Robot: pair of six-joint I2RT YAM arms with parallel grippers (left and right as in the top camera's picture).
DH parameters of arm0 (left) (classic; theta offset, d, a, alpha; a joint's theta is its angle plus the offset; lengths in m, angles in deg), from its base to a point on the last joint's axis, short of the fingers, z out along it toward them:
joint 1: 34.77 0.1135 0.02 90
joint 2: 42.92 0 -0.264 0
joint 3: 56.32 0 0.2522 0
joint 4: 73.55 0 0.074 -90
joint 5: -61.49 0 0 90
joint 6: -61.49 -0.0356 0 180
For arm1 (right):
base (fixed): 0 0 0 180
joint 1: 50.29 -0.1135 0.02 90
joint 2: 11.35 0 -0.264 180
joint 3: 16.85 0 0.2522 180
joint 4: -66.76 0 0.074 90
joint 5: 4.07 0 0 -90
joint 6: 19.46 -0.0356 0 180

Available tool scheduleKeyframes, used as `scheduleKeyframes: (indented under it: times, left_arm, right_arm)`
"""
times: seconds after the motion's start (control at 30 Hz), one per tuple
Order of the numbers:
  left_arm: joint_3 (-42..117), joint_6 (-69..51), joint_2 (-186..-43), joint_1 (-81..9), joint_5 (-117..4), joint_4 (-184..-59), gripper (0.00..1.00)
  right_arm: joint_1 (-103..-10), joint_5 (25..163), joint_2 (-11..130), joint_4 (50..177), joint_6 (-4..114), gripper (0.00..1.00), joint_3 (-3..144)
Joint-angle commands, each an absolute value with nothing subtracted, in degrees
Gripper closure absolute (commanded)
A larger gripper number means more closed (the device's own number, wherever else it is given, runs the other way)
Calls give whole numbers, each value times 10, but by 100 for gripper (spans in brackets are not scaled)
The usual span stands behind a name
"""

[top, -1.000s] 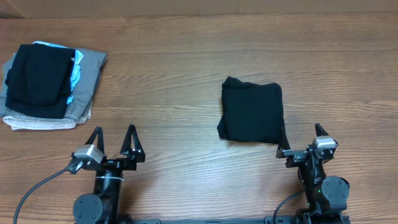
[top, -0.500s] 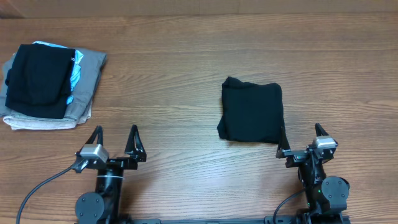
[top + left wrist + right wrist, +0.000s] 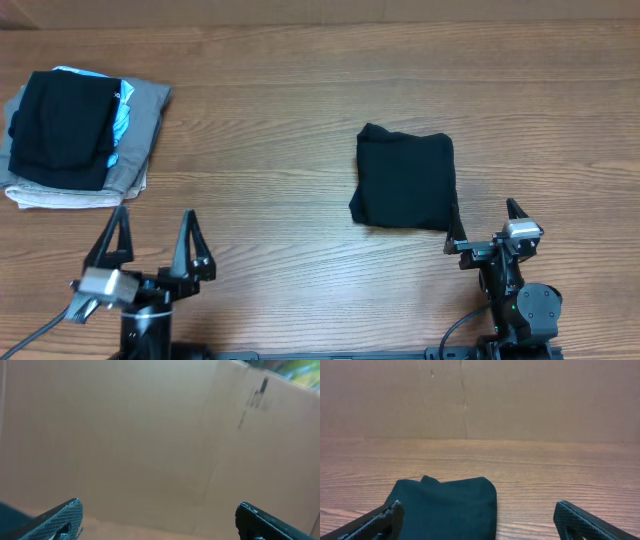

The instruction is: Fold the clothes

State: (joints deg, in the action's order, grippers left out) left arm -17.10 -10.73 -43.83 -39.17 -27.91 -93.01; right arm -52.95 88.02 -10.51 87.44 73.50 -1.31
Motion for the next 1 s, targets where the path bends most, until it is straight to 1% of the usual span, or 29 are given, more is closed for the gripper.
scheduleKeyframes:
  times: [0.0,0.1,0.2,0.4,0.47,0.6,0.73,0.8,0.87,0.97]
  left_arm:
    - [-141,-116,-431,-393,-287,-930,0]
    - [-143,-116,-431,-393,-285,-942,0]
    - [-143,-116,-431,-393,-285,-986,0]
    - [-144,-120,-431,-393,-278,-1151,0]
    - [-149,-116,-432,-393,-243,-1125,0]
    - [-151,-116,-432,-393,-244,-1080,0]
    - [-151,-117,-432,-393,-243,-1097,0]
    - [-151,-114,-432,-393,-218,-1094,0]
    - [-150,-103,-432,-393,-233,-1084,0]
    - [-143,-101,-432,-393,-296,-1063,0]
  right_arm:
    - [-527,875,-112,870,731,0,-18]
    - [-527,875,-112,870,731,0,-18]
    - [-527,875,-112,870,731,0,-18]
    - [-527,875,-112,870,731,0,-18]
    - [-527,875,-112,870,731,0,-18]
    - [-527,875,-112,870,731,0,-18]
    - [-527,875,-112,870,731,0,-18]
    - [-527,875,-112,870,731,0,-18]
    - [-527,875,-112,870,731,0,-18]
    - [-527,875,-112,870,731,0,-18]
